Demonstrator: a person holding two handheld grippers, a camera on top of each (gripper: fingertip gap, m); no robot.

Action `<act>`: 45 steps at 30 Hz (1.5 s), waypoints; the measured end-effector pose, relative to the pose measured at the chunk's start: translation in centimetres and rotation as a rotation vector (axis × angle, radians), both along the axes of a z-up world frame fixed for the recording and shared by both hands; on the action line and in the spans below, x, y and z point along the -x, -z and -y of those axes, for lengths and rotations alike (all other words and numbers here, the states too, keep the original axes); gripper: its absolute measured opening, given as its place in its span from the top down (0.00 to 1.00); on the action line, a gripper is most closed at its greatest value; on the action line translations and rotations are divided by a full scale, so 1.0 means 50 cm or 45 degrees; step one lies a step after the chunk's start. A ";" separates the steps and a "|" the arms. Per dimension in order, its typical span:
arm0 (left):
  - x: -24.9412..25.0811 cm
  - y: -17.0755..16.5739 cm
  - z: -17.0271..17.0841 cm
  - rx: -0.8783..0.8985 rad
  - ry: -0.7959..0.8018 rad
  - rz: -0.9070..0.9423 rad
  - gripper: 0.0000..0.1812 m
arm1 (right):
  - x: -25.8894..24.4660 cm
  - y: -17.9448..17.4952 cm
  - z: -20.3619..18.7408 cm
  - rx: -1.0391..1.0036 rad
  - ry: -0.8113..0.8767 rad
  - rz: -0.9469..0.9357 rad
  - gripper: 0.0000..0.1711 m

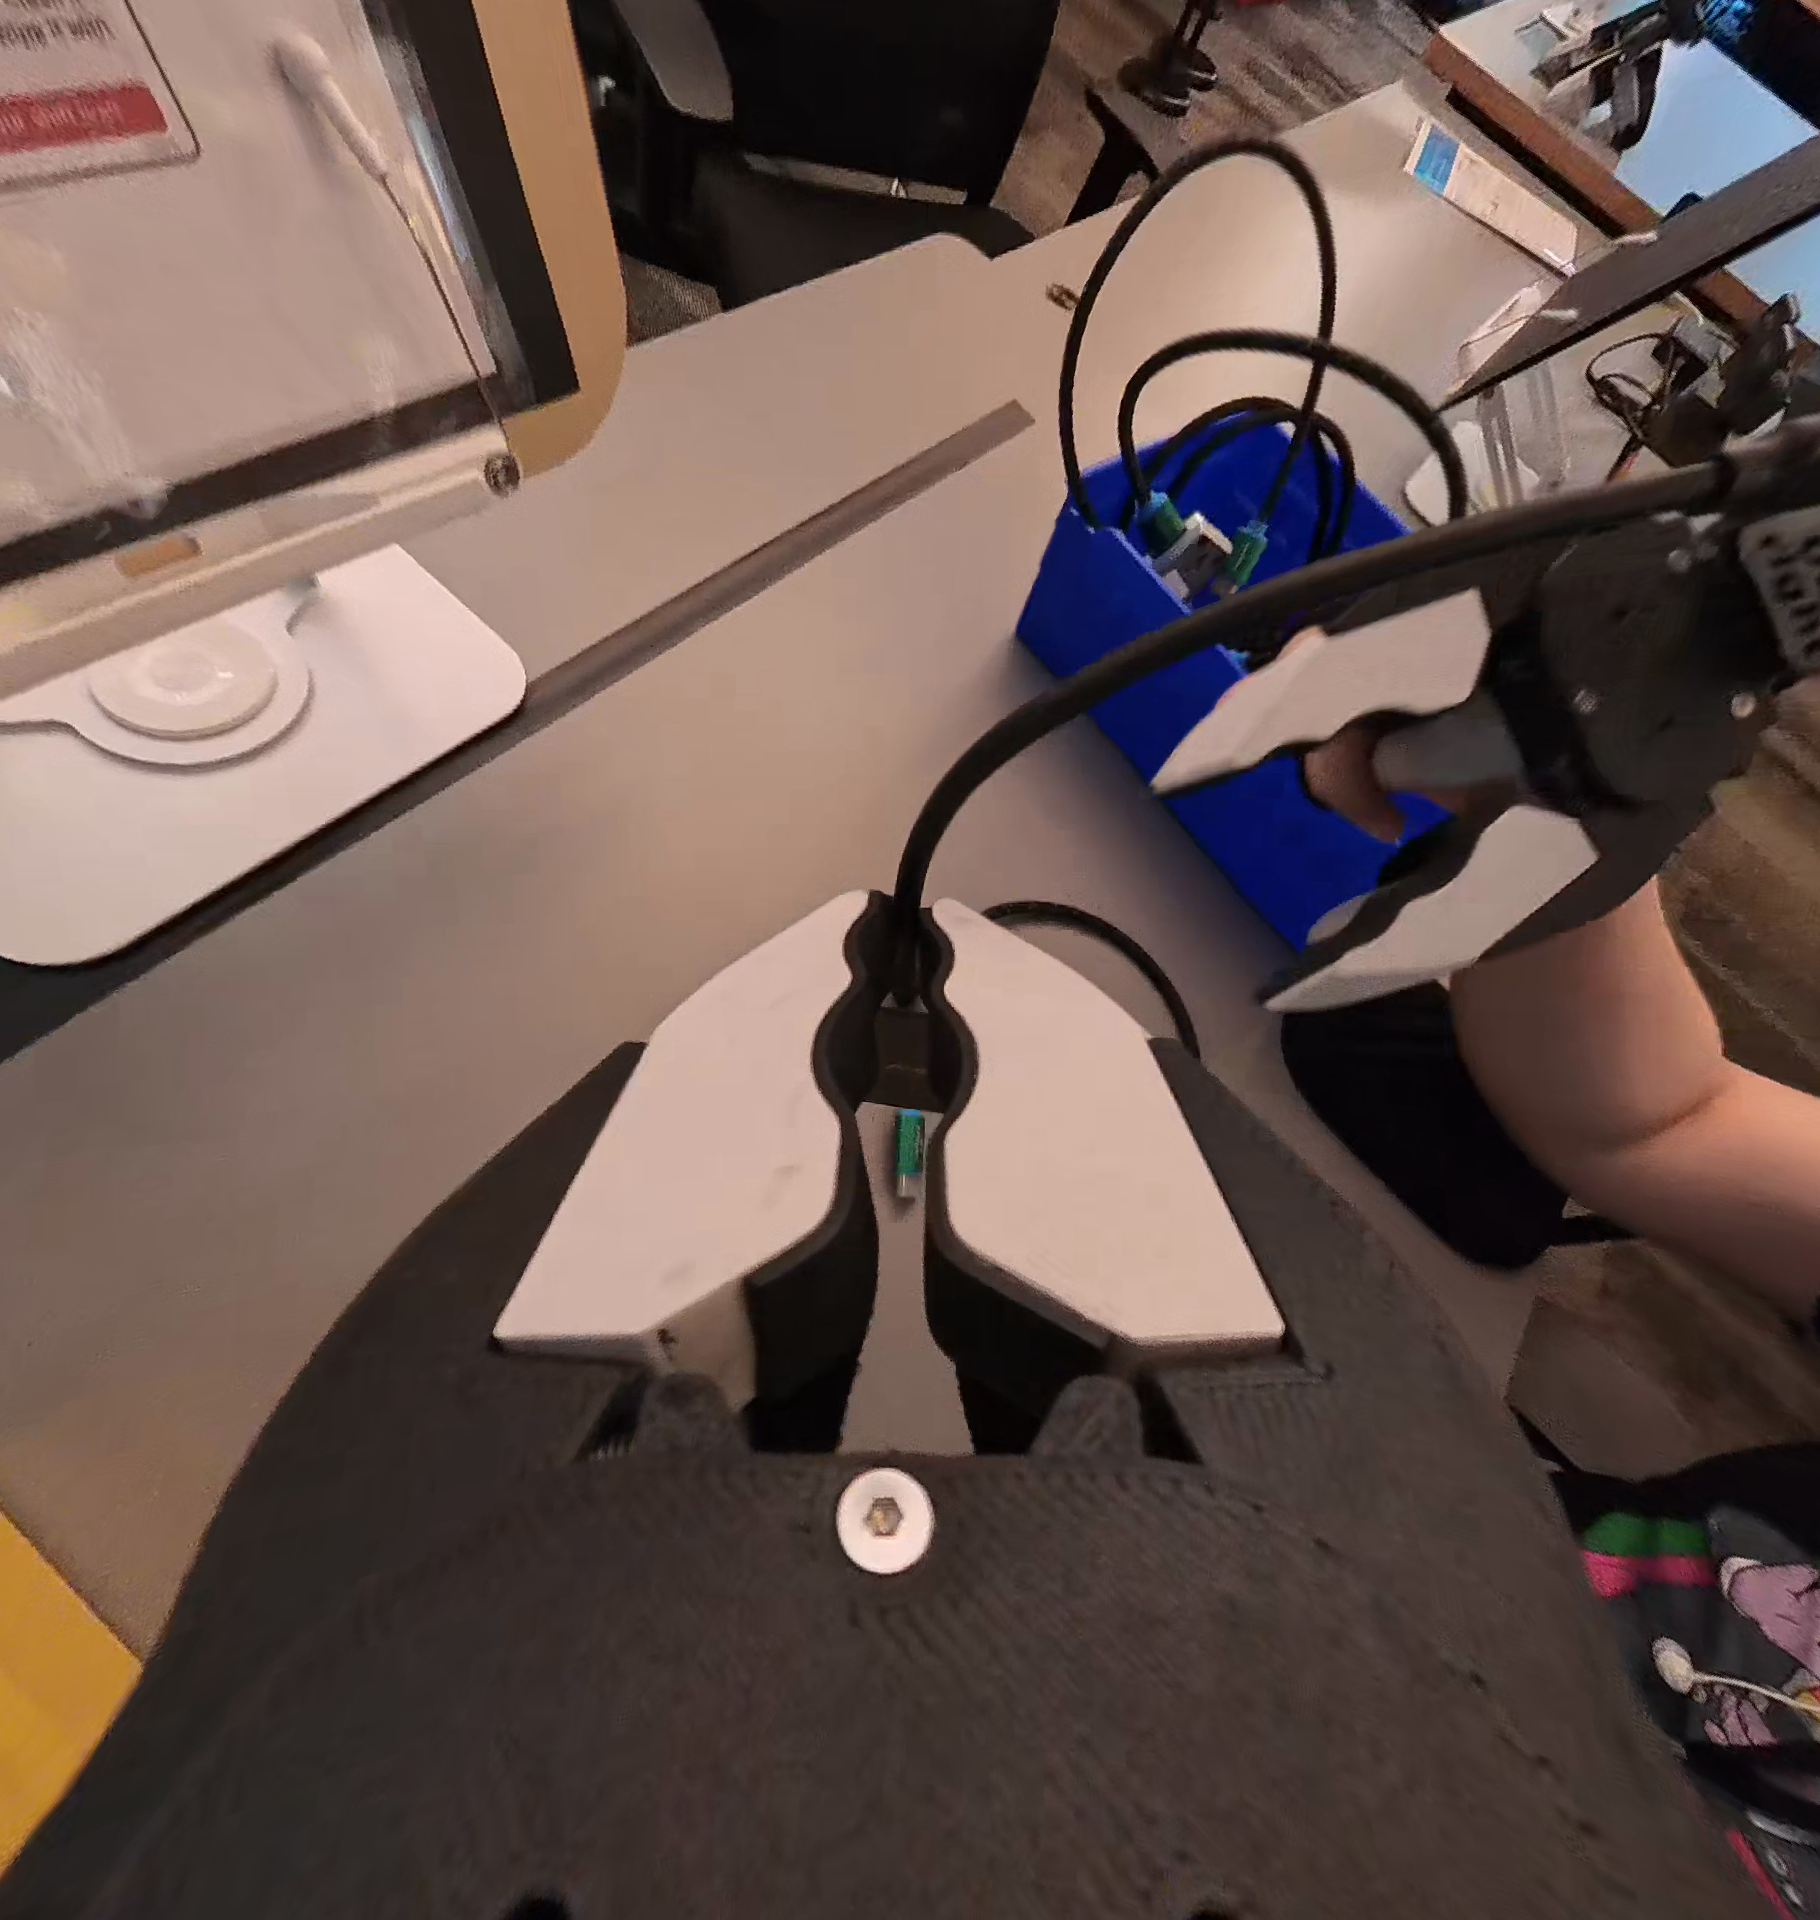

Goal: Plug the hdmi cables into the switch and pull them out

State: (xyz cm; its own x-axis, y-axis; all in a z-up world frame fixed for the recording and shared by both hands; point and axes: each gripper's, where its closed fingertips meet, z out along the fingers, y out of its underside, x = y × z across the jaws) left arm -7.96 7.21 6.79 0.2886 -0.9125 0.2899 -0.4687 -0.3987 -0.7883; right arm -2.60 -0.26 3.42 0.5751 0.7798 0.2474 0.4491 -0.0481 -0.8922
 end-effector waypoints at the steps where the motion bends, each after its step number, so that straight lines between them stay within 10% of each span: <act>1: -0.002 -0.007 0.000 -0.017 -0.003 -0.001 0.98 | 0.007 0.006 0.000 0.000 -0.008 0.018 0.65; 14: -0.009 0.004 -0.016 -0.097 -0.197 0.161 0.98 | 0.095 0.029 -0.104 -0.012 0.288 -0.462 0.60; 19: -0.018 0.010 0.014 -0.047 -0.145 0.249 0.98 | 0.082 0.057 -0.119 -0.193 0.394 -0.290 0.91; 26: 0.099 0.090 0.025 -0.037 -0.055 -0.041 0.71 | 0.048 0.096 -0.145 -0.507 0.475 0.216 0.92; 35: 0.347 0.057 0.011 -0.181 -0.306 -0.122 0.76 | 0.168 0.292 -0.182 -0.782 -0.041 1.224 0.91; 45: 0.266 0.117 0.033 -0.163 -0.152 -0.215 0.71 | 0.148 0.354 -0.161 -0.339 -0.159 1.178 0.82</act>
